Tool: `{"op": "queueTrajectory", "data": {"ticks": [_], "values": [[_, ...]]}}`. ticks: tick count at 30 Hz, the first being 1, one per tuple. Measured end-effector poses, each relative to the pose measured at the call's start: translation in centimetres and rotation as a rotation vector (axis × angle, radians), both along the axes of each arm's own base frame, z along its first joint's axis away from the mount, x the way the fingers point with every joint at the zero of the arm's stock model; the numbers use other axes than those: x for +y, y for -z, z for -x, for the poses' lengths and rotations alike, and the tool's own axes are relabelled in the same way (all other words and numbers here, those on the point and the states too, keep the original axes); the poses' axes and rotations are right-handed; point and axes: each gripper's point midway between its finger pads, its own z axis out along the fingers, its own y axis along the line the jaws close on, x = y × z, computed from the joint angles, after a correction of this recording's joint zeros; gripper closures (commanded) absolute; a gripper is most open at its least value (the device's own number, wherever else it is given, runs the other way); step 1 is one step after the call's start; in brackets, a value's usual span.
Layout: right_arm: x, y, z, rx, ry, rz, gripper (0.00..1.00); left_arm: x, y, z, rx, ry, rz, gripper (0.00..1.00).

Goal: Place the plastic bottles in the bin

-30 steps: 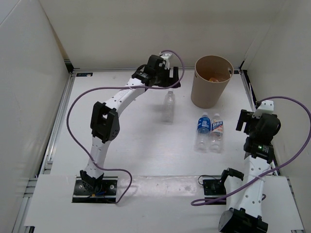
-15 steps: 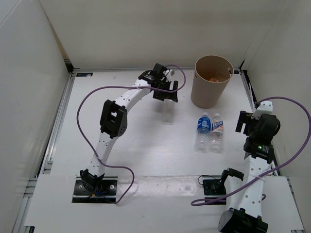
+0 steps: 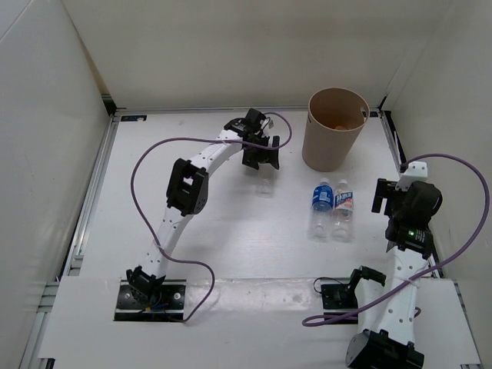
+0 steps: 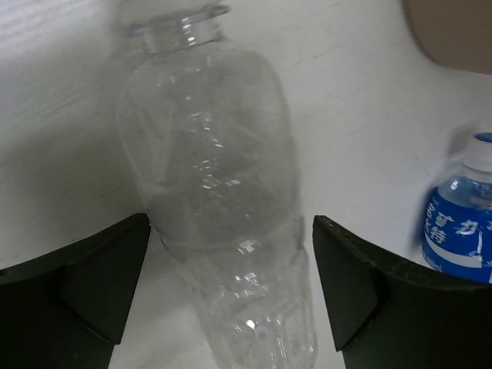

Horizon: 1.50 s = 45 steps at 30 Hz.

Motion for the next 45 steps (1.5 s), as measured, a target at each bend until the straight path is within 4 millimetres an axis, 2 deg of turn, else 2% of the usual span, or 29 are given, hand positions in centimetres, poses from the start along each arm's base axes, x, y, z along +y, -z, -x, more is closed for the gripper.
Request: {"op": "queueTrajectory", "data": {"ticks": [2,4,5,6,12,15,16,18,21,24,26,28,30,32,35,37,40,45], "values": [[0.0,0.2,0.1,0.012,-0.005,0.004,0.10,0.0,0.9,0.1,0.030,-0.016,0.002,0.11],[0.0,0.2,0.2,0.016,-0.007,0.006,0.10,-0.1,0.4,-0.1,0.035,-0.031,0.020,0.23],[0.0,0.3,0.2,0.017,-0.009,0.008,0.10,-0.1,0.3,-0.1,0.038,-0.038,0.024,0.33],[0.0,0.3,0.2,0.017,-0.008,0.008,0.10,-0.1,0.3,-0.1,0.042,-0.042,0.026,0.37],[0.1,0.3,0.2,0.018,-0.018,0.011,0.10,0.3,-0.4,-1.8,-0.024,-0.099,0.040,0.42],[0.4,0.3,0.1,0.016,-0.033,0.006,0.10,0.5,-2.8,-3.8,-0.133,-0.146,0.066,0.44],[0.4,0.3,0.0,0.016,-0.036,0.005,0.10,0.3,-4.2,-4.6,-0.176,-0.162,0.086,0.51],[0.5,0.3,0.0,0.016,-0.042,0.001,0.10,-0.3,-8.5,-6.7,-0.305,-0.189,0.159,0.53],[0.8,0.4,-0.2,0.019,-0.055,-0.005,0.10,-0.9,-16.5,-9.0,-0.504,-0.231,0.290,0.54],[1.0,0.5,-0.2,0.021,-0.062,-0.010,0.10,-1.2,-26.2,-10.4,-0.702,-0.272,0.453,0.53],[1.0,0.5,-0.3,0.020,-0.064,-0.013,0.10,-1.4,-33.0,-10.5,-0.836,-0.287,0.592,0.53],[1.1,0.5,-0.3,0.019,-0.066,-0.015,0.10,-1.3,-38.6,-10.1,-0.935,-0.300,0.725,0.53],[1.1,0.5,-0.3,0.020,-0.067,-0.016,0.10,-1.2,-43.1,-9.4,-1.017,-0.304,0.841,0.54],[1.1,0.6,-0.2,0.022,-0.068,-0.017,0.10,-1.1,-46.0,-8.6,-1.074,-0.300,0.921,0.54],[1.2,0.9,0.0,0.037,-0.070,-0.021,0.10,-1.7,-47.0,-7.7,-1.102,-0.288,0.963,0.54],[1.3,1.0,0.2,0.045,-0.073,-0.021,0.10,-2.9,-46.4,-7.4,-1.098,-0.275,0.956,0.52],[1.5,1.2,0.4,0.055,-0.081,-0.019,0.10,-5.2,-44.8,-7.0,-1.086,-0.251,0.943,0.50],[1.7,1.3,0.6,0.060,-0.087,-0.022,0.10,-8.9,-40.6,-6.8,-1.026,-0.226,0.900,0.49]]}}
